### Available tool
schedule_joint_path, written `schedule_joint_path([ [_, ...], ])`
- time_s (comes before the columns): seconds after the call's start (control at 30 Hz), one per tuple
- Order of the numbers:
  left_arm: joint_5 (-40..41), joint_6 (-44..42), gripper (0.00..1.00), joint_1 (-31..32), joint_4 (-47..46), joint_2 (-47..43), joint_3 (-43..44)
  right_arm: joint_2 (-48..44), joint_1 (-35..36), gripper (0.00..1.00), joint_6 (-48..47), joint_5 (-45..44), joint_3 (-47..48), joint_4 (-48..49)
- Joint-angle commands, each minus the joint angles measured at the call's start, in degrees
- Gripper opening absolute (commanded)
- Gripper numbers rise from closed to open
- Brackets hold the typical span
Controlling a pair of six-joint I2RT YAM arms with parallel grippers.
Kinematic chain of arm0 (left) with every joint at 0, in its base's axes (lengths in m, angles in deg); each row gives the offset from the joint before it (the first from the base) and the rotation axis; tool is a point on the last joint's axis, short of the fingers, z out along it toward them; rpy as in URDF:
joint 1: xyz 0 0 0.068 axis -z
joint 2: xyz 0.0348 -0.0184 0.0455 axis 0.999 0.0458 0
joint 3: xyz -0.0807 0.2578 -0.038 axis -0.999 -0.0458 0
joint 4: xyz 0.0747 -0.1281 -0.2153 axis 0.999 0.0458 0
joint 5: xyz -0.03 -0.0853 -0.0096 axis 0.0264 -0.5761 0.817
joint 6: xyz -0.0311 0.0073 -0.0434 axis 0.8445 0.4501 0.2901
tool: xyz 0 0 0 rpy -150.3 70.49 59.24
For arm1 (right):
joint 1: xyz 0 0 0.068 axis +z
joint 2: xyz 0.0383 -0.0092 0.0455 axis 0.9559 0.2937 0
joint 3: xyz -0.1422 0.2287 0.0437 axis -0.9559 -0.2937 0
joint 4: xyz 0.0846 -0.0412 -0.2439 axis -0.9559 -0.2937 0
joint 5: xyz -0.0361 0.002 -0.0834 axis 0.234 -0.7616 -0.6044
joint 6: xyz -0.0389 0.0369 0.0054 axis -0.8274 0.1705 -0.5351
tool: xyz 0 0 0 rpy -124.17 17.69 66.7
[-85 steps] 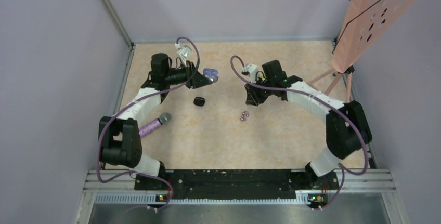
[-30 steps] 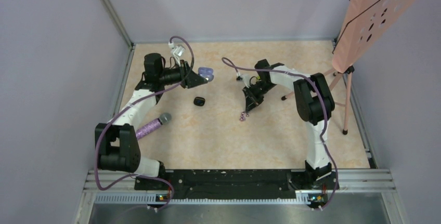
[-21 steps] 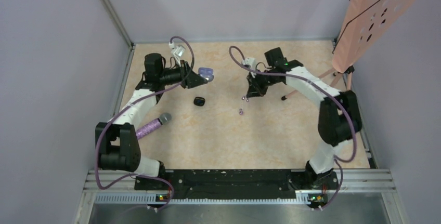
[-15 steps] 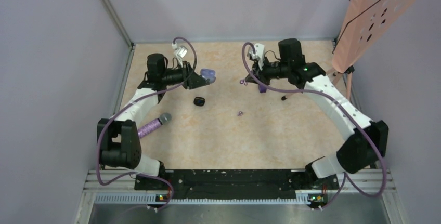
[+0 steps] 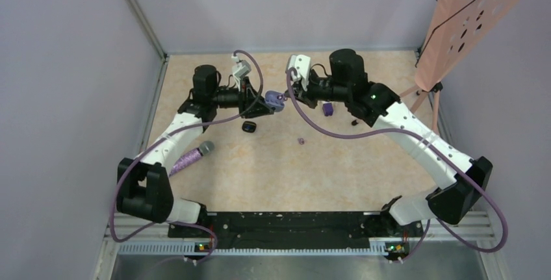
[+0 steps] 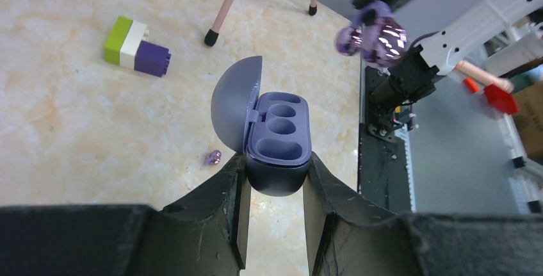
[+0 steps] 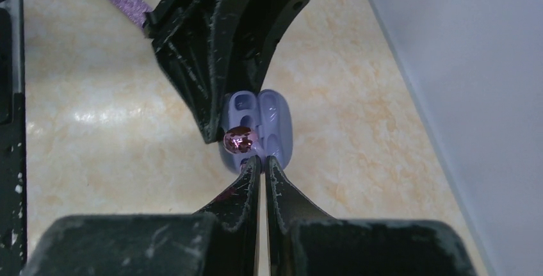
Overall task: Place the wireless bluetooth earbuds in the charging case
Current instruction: Place the earbud in the charging case.
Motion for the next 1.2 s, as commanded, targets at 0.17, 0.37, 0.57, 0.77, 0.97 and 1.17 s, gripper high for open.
schedule_joint_path([
  [0.17,1.89,-11.49,0.00,1.95,4.10,-7.30,1.87,1.49,5.71,0.00,2.94,-9.95,4.13,3.07],
  [0.37,0.87,-11.67,0.00,2.04,4.10,-8.34,1.60,1.54,6.87,0.00,4.54,-10.97,3.22,4.76],
  [0.57,0.31,-11.51,0.00,2.12,3.71,-8.79,1.31,1.45,7.43,0.00,6.57,-11.31,2.11,6.04],
  [0.77,0.18,-11.50,0.00,2.21,3.24,-9.13,1.25,1.46,7.58,0.00,9.25,-10.61,0.80,7.33],
  [0.97,-0.01,-11.61,0.00,2.30,3.00,-9.57,1.16,2.15,7.68,0.00,9.73,-10.17,0.33,8.14],
  [1.17,-0.10,-11.76,0.00,2.35,2.69,-9.92,1.07,2.45,7.70,0.00,10.19,-10.21,-0.63,8.76],
])
